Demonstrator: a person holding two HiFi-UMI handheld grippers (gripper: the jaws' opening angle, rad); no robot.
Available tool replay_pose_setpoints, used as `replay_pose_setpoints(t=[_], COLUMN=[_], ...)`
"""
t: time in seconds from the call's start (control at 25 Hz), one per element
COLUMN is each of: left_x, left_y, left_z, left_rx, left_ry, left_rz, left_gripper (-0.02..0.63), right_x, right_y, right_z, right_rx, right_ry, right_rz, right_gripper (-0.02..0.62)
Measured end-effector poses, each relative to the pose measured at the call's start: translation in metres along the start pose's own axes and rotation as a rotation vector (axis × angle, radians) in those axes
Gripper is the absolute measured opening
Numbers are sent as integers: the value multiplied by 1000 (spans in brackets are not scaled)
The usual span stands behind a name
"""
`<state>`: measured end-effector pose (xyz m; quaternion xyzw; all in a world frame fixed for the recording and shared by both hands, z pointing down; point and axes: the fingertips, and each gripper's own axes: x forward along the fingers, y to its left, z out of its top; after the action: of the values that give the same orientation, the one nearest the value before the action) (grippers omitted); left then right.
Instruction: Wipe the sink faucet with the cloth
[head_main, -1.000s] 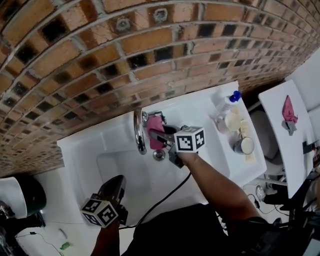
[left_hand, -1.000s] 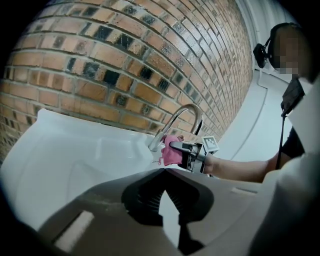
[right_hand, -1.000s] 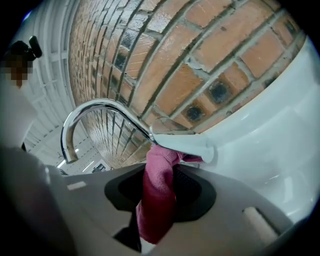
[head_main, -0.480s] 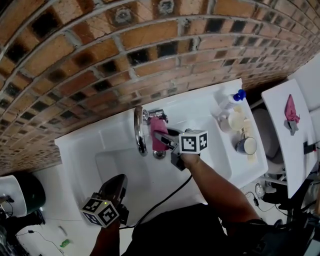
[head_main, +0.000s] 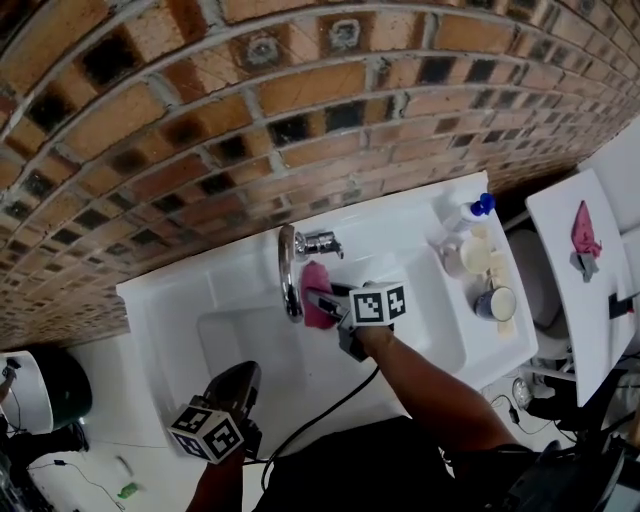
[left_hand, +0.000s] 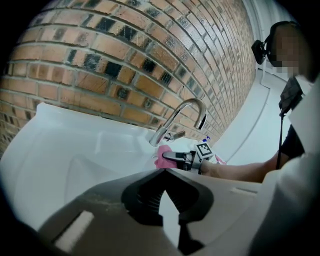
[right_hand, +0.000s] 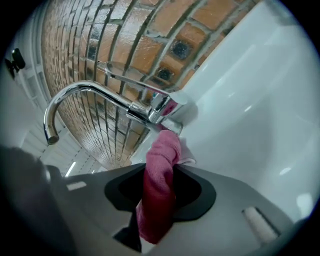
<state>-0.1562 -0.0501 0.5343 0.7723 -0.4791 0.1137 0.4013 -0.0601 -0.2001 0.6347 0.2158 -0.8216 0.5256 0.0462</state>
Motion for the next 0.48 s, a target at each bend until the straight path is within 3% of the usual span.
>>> replay_pose_setpoints(t=[0.48], left_x=[-11], left_y=[-8], left_z=[4], left_rx=[14], left_ry=[-32], left_rz=[13], left_gripper=[6], right_x=[8], right_y=[67], right_z=[48], right_rx=[-130], right_ry=[-40], right_rz=[94], right_gripper=[140])
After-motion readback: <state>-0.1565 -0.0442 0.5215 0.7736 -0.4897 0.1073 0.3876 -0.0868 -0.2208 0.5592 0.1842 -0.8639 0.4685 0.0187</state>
